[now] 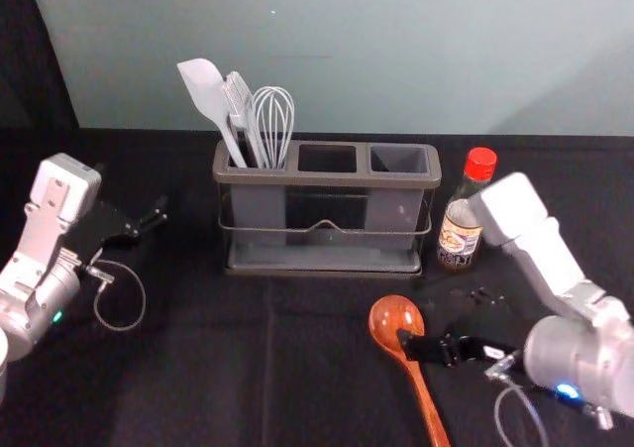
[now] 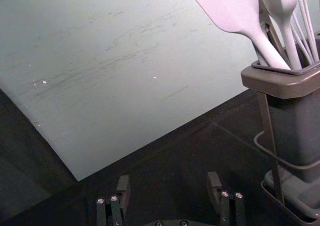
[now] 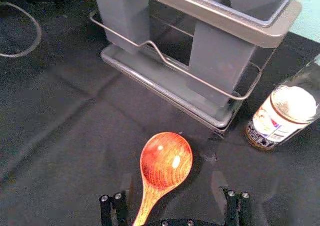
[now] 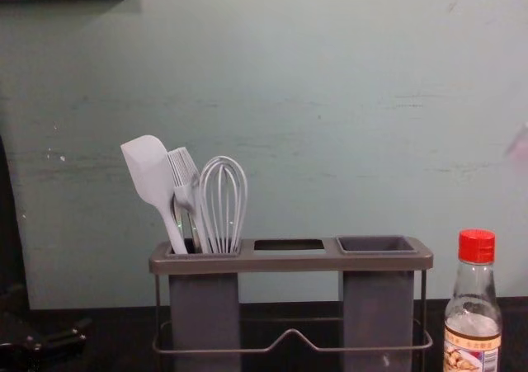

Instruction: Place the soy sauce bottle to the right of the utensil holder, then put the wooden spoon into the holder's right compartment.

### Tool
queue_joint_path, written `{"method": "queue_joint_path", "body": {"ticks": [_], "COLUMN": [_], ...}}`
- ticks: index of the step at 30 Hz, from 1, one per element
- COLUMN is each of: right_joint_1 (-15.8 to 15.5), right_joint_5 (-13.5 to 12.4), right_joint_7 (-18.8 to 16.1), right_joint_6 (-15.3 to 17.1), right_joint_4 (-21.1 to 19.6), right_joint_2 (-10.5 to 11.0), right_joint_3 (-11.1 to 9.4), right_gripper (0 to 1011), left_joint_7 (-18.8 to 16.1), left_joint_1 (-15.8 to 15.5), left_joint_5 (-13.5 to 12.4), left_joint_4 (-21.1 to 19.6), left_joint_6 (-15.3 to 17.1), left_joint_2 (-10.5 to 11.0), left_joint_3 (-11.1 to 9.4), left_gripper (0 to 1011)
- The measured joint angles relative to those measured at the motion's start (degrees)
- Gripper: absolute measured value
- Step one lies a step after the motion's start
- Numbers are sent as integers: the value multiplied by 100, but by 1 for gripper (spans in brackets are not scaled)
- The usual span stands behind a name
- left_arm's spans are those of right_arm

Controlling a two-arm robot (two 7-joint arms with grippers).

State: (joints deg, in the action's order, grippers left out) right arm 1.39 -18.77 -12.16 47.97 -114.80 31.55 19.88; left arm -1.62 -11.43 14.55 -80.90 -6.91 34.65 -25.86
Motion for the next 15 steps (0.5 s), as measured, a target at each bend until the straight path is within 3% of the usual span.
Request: {"method": "queue_joint_path", "body": {"ticks": [3, 6, 12, 15], "right_joint_1": [41, 125, 276, 341], "right_joint_5": [207, 457, 580, 589], "right_joint_7": [268, 609, 834, 843], "right_joint_6": [218, 485, 730, 789], "right_joint_4": [-50, 19, 340, 480], "right_joint_2": [-162, -484, -945, -1075], "right_joint_3": [133, 298, 344, 341], "right_gripper": [1004, 1004, 1004, 1004], "left_joint_7": [0, 0, 0, 0], "left_joint_1": [0, 0, 0, 0], "left_joint_5": [0, 0, 0, 0], "left_joint_4": [0, 0, 0, 0], "left_joint_6": [0, 0, 0, 0], "left_joint_2": [0, 0, 0, 0], "left_joint_3": [0, 0, 0, 0], "left_gripper": [1005, 1005, 1005, 1005]}}
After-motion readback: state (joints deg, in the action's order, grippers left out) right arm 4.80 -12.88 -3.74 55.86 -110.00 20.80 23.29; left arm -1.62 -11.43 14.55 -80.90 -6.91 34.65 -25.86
